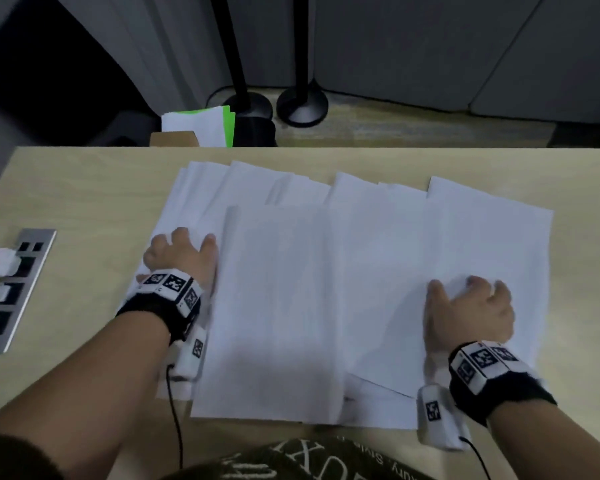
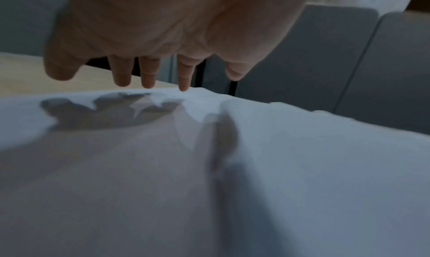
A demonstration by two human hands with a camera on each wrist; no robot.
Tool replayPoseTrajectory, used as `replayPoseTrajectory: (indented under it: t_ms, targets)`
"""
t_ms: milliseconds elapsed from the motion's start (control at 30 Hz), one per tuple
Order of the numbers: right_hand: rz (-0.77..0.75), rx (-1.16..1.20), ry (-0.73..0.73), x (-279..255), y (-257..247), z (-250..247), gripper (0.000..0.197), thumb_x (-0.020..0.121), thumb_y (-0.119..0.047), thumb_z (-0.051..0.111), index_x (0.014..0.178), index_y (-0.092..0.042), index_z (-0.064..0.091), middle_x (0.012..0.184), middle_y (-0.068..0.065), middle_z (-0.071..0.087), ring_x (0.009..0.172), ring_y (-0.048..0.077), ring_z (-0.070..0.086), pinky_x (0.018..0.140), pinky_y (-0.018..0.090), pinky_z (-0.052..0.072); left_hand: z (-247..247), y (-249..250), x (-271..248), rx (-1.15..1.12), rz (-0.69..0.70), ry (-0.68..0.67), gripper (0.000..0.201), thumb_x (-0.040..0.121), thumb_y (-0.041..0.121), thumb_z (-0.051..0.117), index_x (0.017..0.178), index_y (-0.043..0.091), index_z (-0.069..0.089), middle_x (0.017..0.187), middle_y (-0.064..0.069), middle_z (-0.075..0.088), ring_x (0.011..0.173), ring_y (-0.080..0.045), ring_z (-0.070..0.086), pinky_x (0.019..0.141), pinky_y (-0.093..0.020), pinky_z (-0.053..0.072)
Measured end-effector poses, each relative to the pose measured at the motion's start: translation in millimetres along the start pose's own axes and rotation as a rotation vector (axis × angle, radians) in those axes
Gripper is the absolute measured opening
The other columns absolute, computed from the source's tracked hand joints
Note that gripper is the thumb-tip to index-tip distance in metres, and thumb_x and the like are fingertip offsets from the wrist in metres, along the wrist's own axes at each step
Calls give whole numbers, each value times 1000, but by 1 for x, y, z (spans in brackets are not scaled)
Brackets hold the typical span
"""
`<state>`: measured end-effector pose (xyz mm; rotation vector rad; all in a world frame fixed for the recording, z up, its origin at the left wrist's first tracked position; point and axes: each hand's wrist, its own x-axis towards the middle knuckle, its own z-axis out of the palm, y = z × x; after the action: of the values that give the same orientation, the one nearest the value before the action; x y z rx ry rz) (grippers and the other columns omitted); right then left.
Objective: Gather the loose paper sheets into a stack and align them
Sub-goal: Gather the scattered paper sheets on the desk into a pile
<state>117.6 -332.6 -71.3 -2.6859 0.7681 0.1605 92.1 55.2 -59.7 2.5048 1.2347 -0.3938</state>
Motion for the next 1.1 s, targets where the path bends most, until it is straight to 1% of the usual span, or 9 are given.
replayPoseTrajectory:
  t_ms: [133, 367, 467, 567, 667, 767, 833, 933, 1100]
  targets:
    - [199, -95, -65, 11, 13, -5, 89, 69, -69, 52, 139, -17, 30, 152, 8, 19, 137, 37, 20, 110, 58, 18, -16, -16, 13, -41, -153, -16, 77, 85, 63, 36, 139, 9, 28, 142, -22, 32, 126, -46, 37, 101, -57, 35]
    - [-50, -155, -90, -9, -4, 13, 72, 85, -56, 46, 143, -18, 29, 156, 3, 22, 142, 29, 18, 111, 57, 19, -4, 11, -23, -90, -140, 11, 73, 82, 56, 46, 134, 6, 36, 135, -19, 38, 124, -42, 36, 98, -53, 32]
    - [-163, -19, -68, -17, -13, 12, 58, 90, -42, 49, 139, -13, 42, 151, 7, 35, 137, 32, 32, 110, 49, 25, 4, 16, -29, -127, -84, -33, 74, 84, 53, 49, 138, 5, 32, 138, -19, 38, 124, -43, 41, 98, -51, 39]
    - [-128, 122, -70, -15, -15, 3, 57, 92, -47, 44, 136, -11, 47, 144, 12, 44, 129, 35, 40, 104, 47, 31, 3, 9, -25, -205, -53, -63, 75, 83, 51, 51, 140, 6, 32, 138, -21, 42, 118, -43, 49, 95, -48, 44]
    - [-33, 196, -98, -13, -11, -9, 67, 90, -57, 41, 136, -10, 46, 138, 19, 45, 127, 37, 39, 103, 47, 32, -8, -5, -18, -227, -53, -83, 70, 83, 45, 55, 137, 5, 36, 132, -19, 49, 108, -39, 56, 78, -37, 46]
    - [-69, 199, -196, -13, -16, -11, 77, 85, -60, 51, 137, -4, 42, 133, 24, 46, 127, 39, 39, 105, 46, 32, -10, -8, -21, -193, 22, -161, 57, 82, 36, 58, 128, 4, 45, 115, -14, 59, 92, -33, 59, 66, -31, 43]
    - [-102, 211, -252, -17, -26, -9, 82, 76, -62, 59, 131, -2, 45, 127, 23, 50, 119, 38, 47, 99, 46, 40, -5, -4, -26, -174, 62, -177, 55, 82, 29, 59, 127, 2, 45, 114, -15, 59, 92, -32, 58, 69, -31, 44]
    - [-91, 274, -288, -28, -38, -6, 59, 72, -40, 68, 115, -5, 48, 111, 13, 55, 98, 34, 57, 80, 38, 48, 7, 1, -37, -198, 85, -206, 63, 82, 24, 61, 136, 4, 34, 121, -16, 57, 92, -30, 55, 74, -31, 44]
    - [-136, 239, -432, -30, -39, -11, 24, 78, -13, 64, 92, -7, 44, 79, 3, 52, 67, 19, 50, 55, 27, 37, 13, -6, -36, -181, 139, -236, 63, 82, 23, 63, 136, 6, 34, 120, -14, 57, 88, -25, 50, 75, -30, 41]
